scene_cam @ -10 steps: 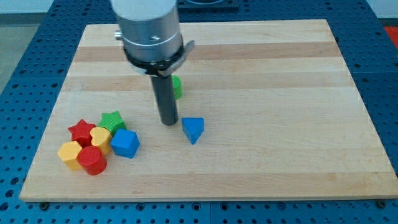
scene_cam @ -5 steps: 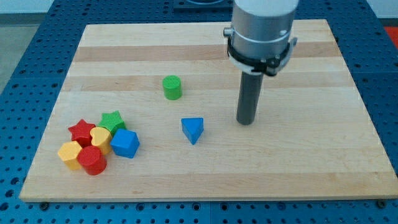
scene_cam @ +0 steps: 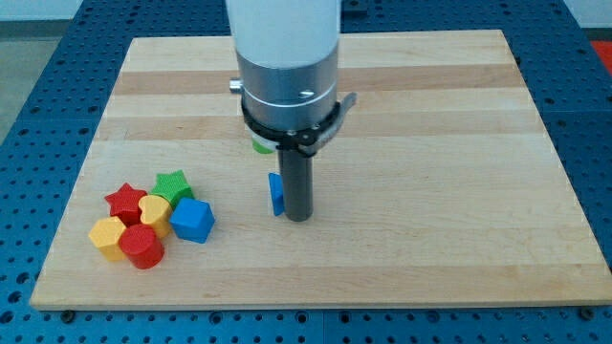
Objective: Keep the blue triangle at the top of the blue cube
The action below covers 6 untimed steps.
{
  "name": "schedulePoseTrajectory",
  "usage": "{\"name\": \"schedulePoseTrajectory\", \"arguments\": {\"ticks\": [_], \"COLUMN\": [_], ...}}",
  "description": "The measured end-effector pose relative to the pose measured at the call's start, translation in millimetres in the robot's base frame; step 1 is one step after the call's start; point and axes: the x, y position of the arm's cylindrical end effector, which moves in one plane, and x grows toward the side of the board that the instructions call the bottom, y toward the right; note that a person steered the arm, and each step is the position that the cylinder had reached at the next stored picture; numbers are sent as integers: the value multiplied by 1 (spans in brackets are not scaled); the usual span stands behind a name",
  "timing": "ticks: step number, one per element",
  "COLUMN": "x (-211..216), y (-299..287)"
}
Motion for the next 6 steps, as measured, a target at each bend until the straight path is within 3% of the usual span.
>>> {"name": "schedulePoseTrajectory", "arguments": {"ticks": [2,3,4,6], "x": [-3,8,-12,-35], "y": [-23,30,46,9]}}
